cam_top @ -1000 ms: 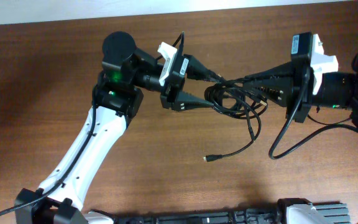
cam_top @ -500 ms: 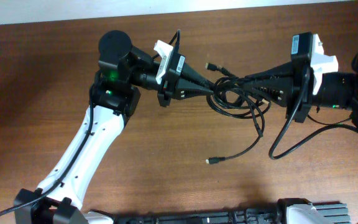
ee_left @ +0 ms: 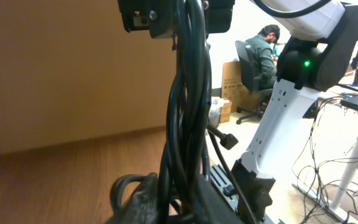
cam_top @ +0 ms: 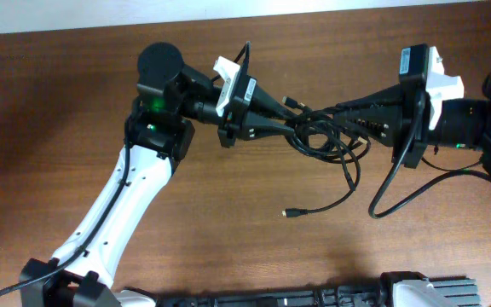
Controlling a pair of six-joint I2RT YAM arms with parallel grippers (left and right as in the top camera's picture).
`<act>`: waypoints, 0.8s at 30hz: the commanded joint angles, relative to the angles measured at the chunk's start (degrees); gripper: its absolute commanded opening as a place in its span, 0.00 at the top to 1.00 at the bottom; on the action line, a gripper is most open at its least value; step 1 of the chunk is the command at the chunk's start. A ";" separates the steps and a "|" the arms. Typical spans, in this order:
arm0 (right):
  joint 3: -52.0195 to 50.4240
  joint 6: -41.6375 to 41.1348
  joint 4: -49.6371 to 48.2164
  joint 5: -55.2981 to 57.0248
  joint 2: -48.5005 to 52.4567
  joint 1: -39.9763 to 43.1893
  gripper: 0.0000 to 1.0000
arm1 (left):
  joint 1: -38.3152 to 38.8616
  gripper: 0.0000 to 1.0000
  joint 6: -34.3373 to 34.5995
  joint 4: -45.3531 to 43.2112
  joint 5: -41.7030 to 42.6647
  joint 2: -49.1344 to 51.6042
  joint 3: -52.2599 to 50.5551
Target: Untangle cables
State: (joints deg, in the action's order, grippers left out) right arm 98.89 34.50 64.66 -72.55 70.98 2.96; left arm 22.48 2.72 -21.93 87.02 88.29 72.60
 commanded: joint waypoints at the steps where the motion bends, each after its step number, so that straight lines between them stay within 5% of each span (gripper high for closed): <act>1: 0.76 -0.22 -0.20 -1.86 -0.85 0.07 0.96 | 0.13 0.85 0.22 -0.11 0.24 -0.22 -0.02; 4: 0.76 -0.22 -0.20 -1.86 -0.85 0.07 0.96 | 0.13 0.64 0.22 -0.11 0.22 -0.22 -0.02; 11: 0.76 -0.22 -0.20 -1.86 -0.85 0.07 0.96 | 0.15 0.46 0.22 -0.59 0.24 -0.22 -0.02; 19: 0.76 -0.24 -0.20 -1.86 -0.85 0.07 0.96 | 0.15 0.54 0.22 -1.62 0.22 -0.22 -0.02; 24: 0.76 -0.24 -0.20 -1.86 -0.85 0.07 0.96 | 0.15 0.45 0.22 -1.62 0.22 -0.22 -0.02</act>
State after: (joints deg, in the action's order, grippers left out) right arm 98.89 34.46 64.66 -72.53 70.98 2.96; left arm 22.50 3.05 -23.42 87.00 88.29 72.60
